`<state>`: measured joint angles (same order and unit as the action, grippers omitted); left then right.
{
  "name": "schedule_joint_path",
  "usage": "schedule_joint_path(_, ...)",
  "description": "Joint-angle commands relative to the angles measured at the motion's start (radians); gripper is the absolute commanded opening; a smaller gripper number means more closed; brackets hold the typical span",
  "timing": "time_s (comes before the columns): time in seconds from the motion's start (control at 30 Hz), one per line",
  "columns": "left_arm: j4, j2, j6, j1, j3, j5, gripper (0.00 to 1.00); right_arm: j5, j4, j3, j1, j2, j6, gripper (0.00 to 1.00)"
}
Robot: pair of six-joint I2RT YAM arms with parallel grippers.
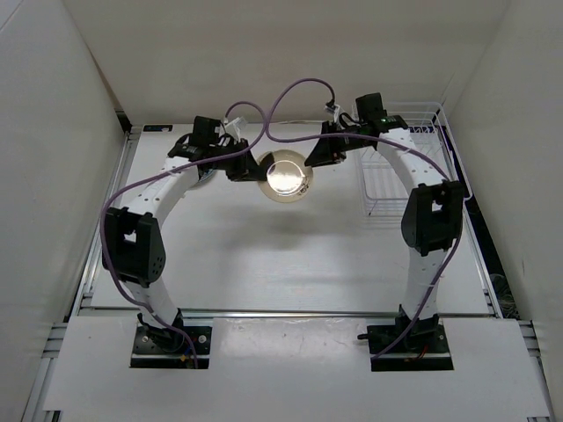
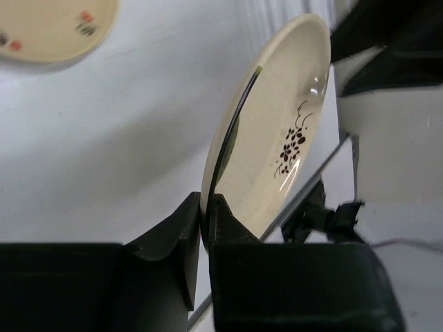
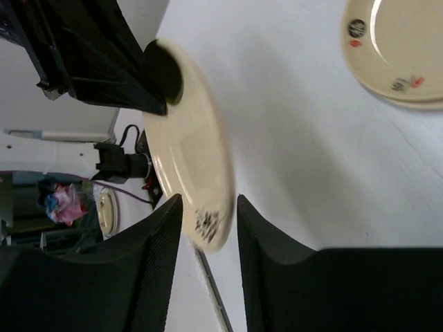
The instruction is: Unload the plates from the dish rack
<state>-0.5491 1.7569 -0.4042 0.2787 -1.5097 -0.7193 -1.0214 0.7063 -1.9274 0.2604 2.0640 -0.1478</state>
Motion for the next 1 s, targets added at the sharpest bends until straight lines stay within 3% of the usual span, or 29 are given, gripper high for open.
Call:
schedule_joint_path(0.0,0.043,-0.059,-0.193,0.002,0.054,0.165,0.10,0.073,0.019,0.047,-0.036,-0.096,0.024,0.42)
schedule_joint_path(0.27,0.052,0.073,-0.341,-0.022,-0.056,0.198,0.10,0.141,0.059,0.280,-0.070,-0.327,0.042,0.51)
schedule_joint_path(0.43,0.052,0.170,-0.393,-0.058,-0.136,0.198,0.10,0.164,0.078,0.372,-0.070,-0.470,0.042,0.65)
schedule_joint_path(0.5,0.052,0.223,-0.403,-0.068,-0.167,0.207,0.10,0.175,0.114,0.409,-0.070,-0.521,0.054,0.78)
schedule_joint_path(0.57,0.061,0.260,-0.403,-0.069,-0.225,0.207,0.10,0.175,0.134,0.447,-0.070,-0.565,0.077,0.82)
schedule_joint_path(0.8,0.101,0.426,-0.341,-0.069,-0.394,0.196,0.10,0.195,0.145,0.551,-0.102,-0.653,0.091,0.88)
schedule_joint_path(0.97,0.101,0.483,-0.282,-0.069,-0.442,0.267,0.10,0.204,0.145,0.574,-0.102,-0.673,0.100,0.89)
